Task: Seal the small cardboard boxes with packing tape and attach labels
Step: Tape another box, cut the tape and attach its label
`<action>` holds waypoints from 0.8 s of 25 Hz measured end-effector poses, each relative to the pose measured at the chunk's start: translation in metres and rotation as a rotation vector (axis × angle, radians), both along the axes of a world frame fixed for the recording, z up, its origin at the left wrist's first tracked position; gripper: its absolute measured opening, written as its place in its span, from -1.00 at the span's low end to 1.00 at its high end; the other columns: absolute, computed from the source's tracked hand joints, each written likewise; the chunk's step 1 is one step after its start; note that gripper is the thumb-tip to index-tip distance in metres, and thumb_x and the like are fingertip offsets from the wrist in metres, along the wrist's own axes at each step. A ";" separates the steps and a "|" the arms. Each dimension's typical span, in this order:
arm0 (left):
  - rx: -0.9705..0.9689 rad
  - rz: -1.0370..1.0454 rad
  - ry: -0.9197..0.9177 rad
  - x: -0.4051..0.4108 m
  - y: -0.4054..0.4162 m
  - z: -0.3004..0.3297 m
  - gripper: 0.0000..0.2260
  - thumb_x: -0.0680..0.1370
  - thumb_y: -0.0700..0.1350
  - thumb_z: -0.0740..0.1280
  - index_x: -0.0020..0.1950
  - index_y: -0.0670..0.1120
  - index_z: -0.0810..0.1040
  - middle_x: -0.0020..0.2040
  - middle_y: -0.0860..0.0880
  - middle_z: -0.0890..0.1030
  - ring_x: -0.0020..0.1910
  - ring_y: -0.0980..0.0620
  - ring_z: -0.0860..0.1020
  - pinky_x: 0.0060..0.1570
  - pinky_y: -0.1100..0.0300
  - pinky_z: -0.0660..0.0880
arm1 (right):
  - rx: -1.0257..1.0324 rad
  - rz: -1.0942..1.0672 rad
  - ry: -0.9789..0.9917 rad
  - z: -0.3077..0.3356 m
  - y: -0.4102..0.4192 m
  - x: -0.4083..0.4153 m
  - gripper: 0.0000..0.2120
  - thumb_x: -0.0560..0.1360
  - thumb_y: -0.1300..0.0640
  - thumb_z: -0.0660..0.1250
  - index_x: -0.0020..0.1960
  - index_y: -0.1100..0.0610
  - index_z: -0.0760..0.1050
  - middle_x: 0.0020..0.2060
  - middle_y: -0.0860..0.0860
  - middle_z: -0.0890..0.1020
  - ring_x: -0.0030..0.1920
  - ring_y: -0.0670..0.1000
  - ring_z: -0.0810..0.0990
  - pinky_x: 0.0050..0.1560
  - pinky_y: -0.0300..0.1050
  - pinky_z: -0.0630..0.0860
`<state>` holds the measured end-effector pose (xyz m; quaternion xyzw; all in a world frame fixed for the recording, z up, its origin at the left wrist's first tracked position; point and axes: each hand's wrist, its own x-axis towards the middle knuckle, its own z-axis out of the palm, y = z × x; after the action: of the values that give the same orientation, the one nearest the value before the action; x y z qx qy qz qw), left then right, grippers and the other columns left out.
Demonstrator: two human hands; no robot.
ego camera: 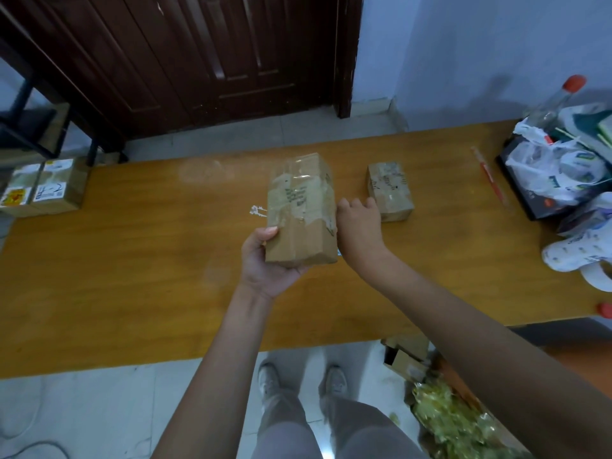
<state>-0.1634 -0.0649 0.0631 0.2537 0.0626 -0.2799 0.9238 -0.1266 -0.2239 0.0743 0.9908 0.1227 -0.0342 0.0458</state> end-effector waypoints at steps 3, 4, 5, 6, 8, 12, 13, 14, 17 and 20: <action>0.099 -0.043 0.025 0.001 -0.010 0.003 -0.51 0.38 -0.08 0.36 0.30 -0.19 0.53 0.20 -0.17 0.59 0.15 -0.15 0.55 0.15 -0.01 0.47 | -0.034 0.021 0.016 0.001 -0.008 0.001 -0.70 0.55 0.04 0.19 0.25 0.11 0.39 0.05 0.06 0.49 0.08 0.11 0.45 0.15 -0.01 0.28; 0.166 -0.030 0.037 0.002 -0.010 0.002 -0.54 0.44 -0.10 0.29 0.32 -0.22 0.47 0.19 -0.18 0.57 0.13 -0.15 0.54 0.11 0.00 0.48 | -0.020 0.011 0.007 0.002 -0.010 0.001 -0.71 0.54 0.06 0.19 0.23 0.12 0.40 0.04 0.07 0.50 0.07 0.11 0.45 0.12 -0.02 0.28; 0.271 0.001 0.033 0.003 -0.009 0.000 -0.60 0.49 -0.14 0.25 0.31 -0.25 0.43 0.14 -0.18 0.56 0.06 -0.13 0.54 0.01 0.04 0.50 | -0.017 0.001 -0.010 0.004 -0.010 -0.001 -0.74 0.54 0.12 0.20 0.21 0.13 0.41 0.03 0.08 0.50 0.05 0.11 0.46 0.10 -0.03 0.29; 0.450 0.056 0.020 0.005 -0.006 -0.003 -0.72 0.54 -0.20 0.23 0.23 -0.26 0.41 0.06 -0.16 0.54 -0.03 -0.07 0.52 -0.12 0.11 0.49 | -0.017 -0.011 -0.032 0.006 -0.010 -0.002 -0.77 0.53 0.19 0.21 0.18 0.16 0.42 0.02 0.09 0.50 0.04 0.12 0.47 0.08 -0.02 0.31; 0.921 0.149 -0.053 0.003 0.003 -0.003 -0.88 0.56 -0.35 0.23 -0.01 -0.14 0.43 -0.11 -0.05 0.52 -0.18 0.04 0.46 -0.24 0.22 0.39 | -0.019 -0.008 -0.071 0.010 -0.006 -0.004 -0.80 0.49 0.31 0.21 0.11 0.19 0.40 -0.01 0.11 0.49 0.01 0.14 0.48 0.08 0.01 0.33; 1.051 0.045 -0.027 0.007 0.013 0.006 -0.94 0.50 -0.16 0.30 -0.06 -0.12 0.51 -0.18 -0.01 0.61 -0.22 0.12 0.57 -0.23 0.24 0.49 | 0.014 0.052 -0.087 0.015 0.011 -0.007 -0.78 0.48 0.33 0.24 0.10 0.20 0.36 0.00 0.11 0.49 -0.01 0.16 0.49 0.11 0.04 0.30; 1.069 -0.045 -0.005 0.009 0.014 0.008 -0.74 0.39 -0.04 0.39 0.01 -0.12 0.51 -0.13 0.00 0.63 -0.17 0.12 0.60 -0.20 0.20 0.52 | 0.017 0.070 -0.087 0.017 0.015 -0.007 -0.75 0.46 0.30 0.28 0.12 0.20 0.36 0.01 0.11 0.49 -0.01 0.15 0.50 0.10 0.03 0.30; 1.139 -0.139 0.008 0.011 0.015 0.007 -0.53 0.29 0.04 0.47 0.10 -0.12 0.47 -0.06 -0.01 0.63 -0.09 0.08 0.61 -0.16 0.15 0.55 | 0.021 0.086 -0.078 0.019 0.019 -0.007 -0.71 0.44 0.26 0.35 0.12 0.20 0.36 0.00 0.10 0.50 -0.02 0.14 0.51 0.09 0.02 0.31; 1.368 -0.100 0.051 0.007 0.008 -0.004 -0.48 0.28 0.03 0.60 0.11 -0.16 0.52 0.00 -0.11 0.66 -0.06 -0.04 0.64 -0.17 0.04 0.60 | 0.026 0.166 -0.072 0.023 0.033 -0.004 -0.55 0.31 0.18 0.50 0.11 0.19 0.39 -0.04 0.08 0.54 -0.04 0.13 0.53 0.04 -0.01 0.31; 1.261 0.006 0.142 0.000 0.010 -0.015 -0.66 0.38 0.00 0.54 0.04 -0.09 0.56 0.00 -0.12 0.67 -0.05 -0.11 0.66 0.02 -0.10 0.61 | 0.162 0.190 -0.104 0.020 0.026 0.000 -0.57 0.26 0.26 0.47 0.09 0.19 0.44 -0.10 0.07 0.57 -0.07 0.14 0.51 -0.05 -0.02 0.36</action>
<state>-0.1634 -0.0546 0.0477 0.7297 0.2774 -0.2028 0.5912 -0.1265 -0.1976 0.0943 0.9756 0.2158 0.0316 -0.0252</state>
